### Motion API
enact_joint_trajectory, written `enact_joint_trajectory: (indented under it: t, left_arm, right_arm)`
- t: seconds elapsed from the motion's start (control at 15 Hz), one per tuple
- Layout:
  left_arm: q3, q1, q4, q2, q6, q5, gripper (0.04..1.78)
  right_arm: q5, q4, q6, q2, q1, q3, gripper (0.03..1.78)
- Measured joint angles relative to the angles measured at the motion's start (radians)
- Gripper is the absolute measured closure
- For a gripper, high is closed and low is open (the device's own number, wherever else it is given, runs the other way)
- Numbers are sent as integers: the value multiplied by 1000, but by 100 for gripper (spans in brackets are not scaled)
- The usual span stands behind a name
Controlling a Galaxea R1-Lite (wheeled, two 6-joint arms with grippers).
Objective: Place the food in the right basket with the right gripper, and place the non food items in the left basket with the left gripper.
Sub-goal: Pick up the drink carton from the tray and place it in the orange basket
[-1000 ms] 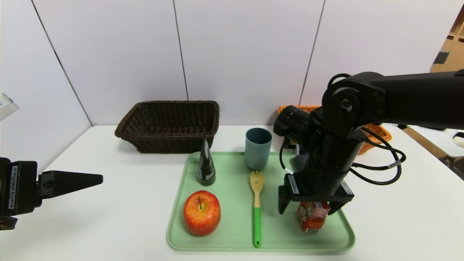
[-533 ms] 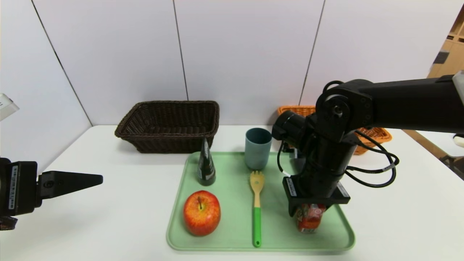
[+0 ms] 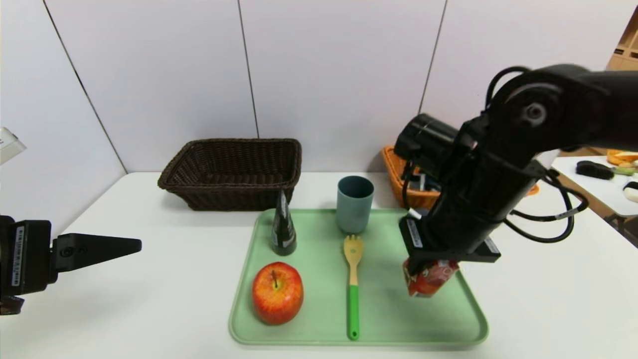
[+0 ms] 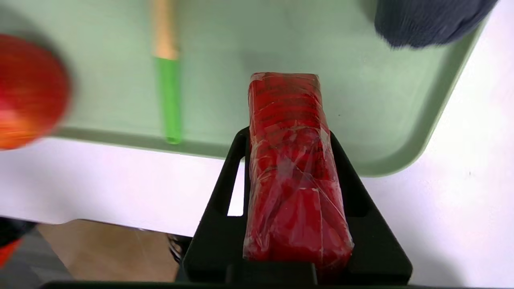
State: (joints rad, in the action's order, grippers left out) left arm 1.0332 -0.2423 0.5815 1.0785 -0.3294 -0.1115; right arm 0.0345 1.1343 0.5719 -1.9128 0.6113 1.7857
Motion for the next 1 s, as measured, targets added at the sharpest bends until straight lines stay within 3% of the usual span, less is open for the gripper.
enact_joint_trajectory:
  t: [0.2,0.4,0.53,0.73,1.0]
  left_arm:
    - [0,-1,0,0,0,-1,13]
    - [4,-4,-1,7,0,0,13]
    - [6,-15,-2,9,0,0,13]
    - [6,-27,-2,12,0,0,13]
    - [5,-29,-9,17,-1,0,13]
  right_arm:
    - [-7,-171,-36,78,-92,135,136]
    - [-34,-470,-119,98,-258,158,136]
    - [-38,-593,-135,57,-349,159,136]
    - [-40,-677,-133,-49,-419,159,136]
    - [-41,-716,-133,-199,-454,160,136]
